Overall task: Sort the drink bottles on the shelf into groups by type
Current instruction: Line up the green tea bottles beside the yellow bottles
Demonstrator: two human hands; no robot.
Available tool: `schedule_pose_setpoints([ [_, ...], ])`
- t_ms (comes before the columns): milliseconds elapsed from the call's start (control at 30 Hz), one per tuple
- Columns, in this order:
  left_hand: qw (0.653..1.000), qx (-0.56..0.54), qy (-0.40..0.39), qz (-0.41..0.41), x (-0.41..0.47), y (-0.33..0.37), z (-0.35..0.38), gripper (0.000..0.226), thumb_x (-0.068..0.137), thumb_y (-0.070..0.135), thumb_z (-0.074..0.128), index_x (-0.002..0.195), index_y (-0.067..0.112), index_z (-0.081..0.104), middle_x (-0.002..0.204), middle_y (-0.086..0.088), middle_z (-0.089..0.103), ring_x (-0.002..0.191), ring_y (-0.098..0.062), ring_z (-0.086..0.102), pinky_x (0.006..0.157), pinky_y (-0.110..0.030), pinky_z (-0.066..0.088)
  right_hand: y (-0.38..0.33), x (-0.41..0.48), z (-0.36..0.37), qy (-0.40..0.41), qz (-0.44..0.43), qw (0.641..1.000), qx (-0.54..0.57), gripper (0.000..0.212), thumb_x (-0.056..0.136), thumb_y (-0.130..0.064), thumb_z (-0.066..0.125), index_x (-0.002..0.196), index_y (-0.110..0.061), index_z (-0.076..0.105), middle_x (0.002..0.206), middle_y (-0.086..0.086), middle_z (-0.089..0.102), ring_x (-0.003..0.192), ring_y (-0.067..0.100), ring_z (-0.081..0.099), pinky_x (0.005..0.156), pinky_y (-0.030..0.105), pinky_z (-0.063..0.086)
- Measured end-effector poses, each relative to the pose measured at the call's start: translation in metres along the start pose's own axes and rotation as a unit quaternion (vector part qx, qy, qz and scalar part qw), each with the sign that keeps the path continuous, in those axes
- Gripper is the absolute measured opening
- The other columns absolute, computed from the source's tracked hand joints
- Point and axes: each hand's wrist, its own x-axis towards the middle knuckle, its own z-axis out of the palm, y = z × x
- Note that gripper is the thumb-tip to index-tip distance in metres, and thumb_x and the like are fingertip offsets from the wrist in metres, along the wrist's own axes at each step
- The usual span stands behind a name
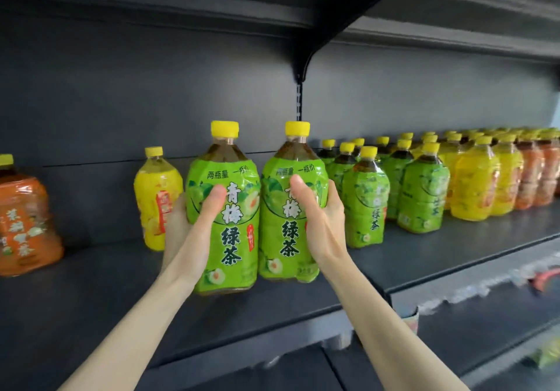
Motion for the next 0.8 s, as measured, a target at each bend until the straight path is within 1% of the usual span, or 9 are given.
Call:
schedule_pose_setpoints([
  [33, 1.000, -0.005, -0.006, -0.002, -0.010, 0.002, 0.019, 0.047, 0.068, 0.066, 0.065, 0.103, 0.035, 0.061, 0.094, 0.021, 0.071, 0.088, 0.003, 0.066, 0.079, -0.029, 0.050, -0.006, -0.004, -0.022, 0.006, 0.000, 1.000, -0.006, 0.090, 0.069, -0.062, 0.066, 0.146, -0.027, 0.033, 0.135, -0.025, 0.045, 0.122, 0.001, 0.038, 0.097, 0.024, 0.024],
  [100, 1.000, -0.010, -0.018, -0.013, -0.034, 0.002, 0.058, 0.053, 0.063, 0.072, 0.062, 0.102, 0.035, 0.063, 0.097, 0.016, 0.071, 0.091, -0.003, 0.067, 0.085, -0.036, 0.051, -0.016, -0.016, -0.071, 0.023, 0.005, 0.999, -0.029, 0.105, 0.063, -0.065, 0.061, 0.151, -0.024, 0.020, 0.153, -0.011, 0.029, 0.126, 0.000, 0.028, 0.099, 0.024, 0.021],
  [200, 0.998, -0.032, -0.041, -0.041, -0.071, -0.002, 0.119, 0.063, 0.058, 0.075, 0.060, 0.103, 0.031, 0.065, 0.100, 0.008, 0.072, 0.095, -0.013, 0.068, 0.090, -0.046, 0.051, -0.028, -0.029, -0.146, 0.041, -0.003, 0.998, -0.050, 0.086, 0.067, -0.064, 0.067, 0.140, -0.031, 0.035, 0.137, -0.023, 0.043, 0.113, -0.017, 0.039, 0.099, 0.017, 0.028],
  [333, 0.995, -0.041, -0.066, -0.063, -0.105, -0.007, 0.192, 0.065, 0.057, 0.076, 0.062, 0.102, 0.029, 0.065, 0.099, 0.006, 0.073, 0.095, -0.015, 0.068, 0.091, -0.048, 0.050, -0.038, -0.041, -0.219, 0.084, 0.007, 0.992, -0.098, 0.126, 0.044, -0.088, 0.059, 0.149, -0.025, 0.029, 0.154, -0.004, 0.032, 0.140, 0.016, 0.031, 0.114, 0.045, 0.025],
  [467, 0.995, -0.040, -0.082, -0.048, -0.113, -0.005, 0.247, 0.069, 0.060, 0.077, 0.061, 0.112, 0.031, 0.062, 0.105, 0.011, 0.071, 0.101, -0.011, 0.066, 0.095, -0.045, 0.048, -0.043, -0.028, -0.271, 0.103, 0.002, 0.990, -0.100, 0.129, 0.043, -0.087, 0.058, 0.150, -0.024, 0.025, 0.154, -0.002, 0.031, 0.141, 0.019, 0.029, 0.115, 0.045, 0.024],
  [633, 0.995, -0.049, -0.077, -0.036, -0.098, -0.014, 0.300, 0.093, 0.053, 0.086, 0.058, 0.126, 0.029, 0.053, 0.122, 0.011, 0.062, 0.117, -0.012, 0.055, 0.105, -0.044, 0.039, -0.036, 0.006, -0.311, 0.096, -0.003, 0.990, -0.100, 0.120, 0.051, -0.079, 0.059, 0.151, -0.022, 0.024, 0.156, 0.000, 0.028, 0.142, 0.019, 0.027, 0.112, 0.042, 0.022],
  [700, 0.996, -0.039, -0.069, -0.039, -0.088, -0.026, 0.315, 0.081, 0.059, 0.080, 0.061, 0.121, 0.029, 0.054, 0.121, 0.014, 0.060, 0.114, 0.002, 0.052, 0.104, -0.034, 0.038, -0.026, 0.023, -0.321, 0.087, -0.001, 0.992, -0.091, 0.117, 0.054, -0.074, 0.058, 0.152, -0.021, 0.020, 0.158, 0.000, 0.024, 0.143, 0.018, 0.023, 0.112, 0.040, 0.021],
  [767, 0.997, -0.025, -0.049, -0.045, -0.082, -0.040, 0.330, 0.040, 0.074, 0.061, 0.060, 0.102, 0.035, 0.049, 0.098, 0.029, 0.052, 0.085, 0.028, 0.047, 0.090, -0.018, 0.034, -0.014, 0.039, -0.331, 0.074, -0.002, 0.993, -0.093, 0.118, 0.054, -0.074, 0.057, 0.152, -0.021, 0.018, 0.158, 0.000, 0.023, 0.144, 0.018, 0.022, 0.112, 0.041, 0.021],
  [800, 0.998, -0.017, -0.034, -0.045, -0.079, -0.044, 0.339, 0.030, 0.080, 0.052, 0.057, 0.102, 0.035, 0.044, 0.089, 0.034, 0.043, 0.073, 0.030, 0.042, 0.086, -0.018, 0.030, -0.007, 0.047, -0.335, 0.073, -0.001, 0.993, -0.095, 0.117, 0.055, -0.073, 0.057, 0.152, -0.021, 0.018, 0.158, -0.001, 0.022, 0.144, 0.018, 0.021, 0.113, 0.041, 0.020],
])
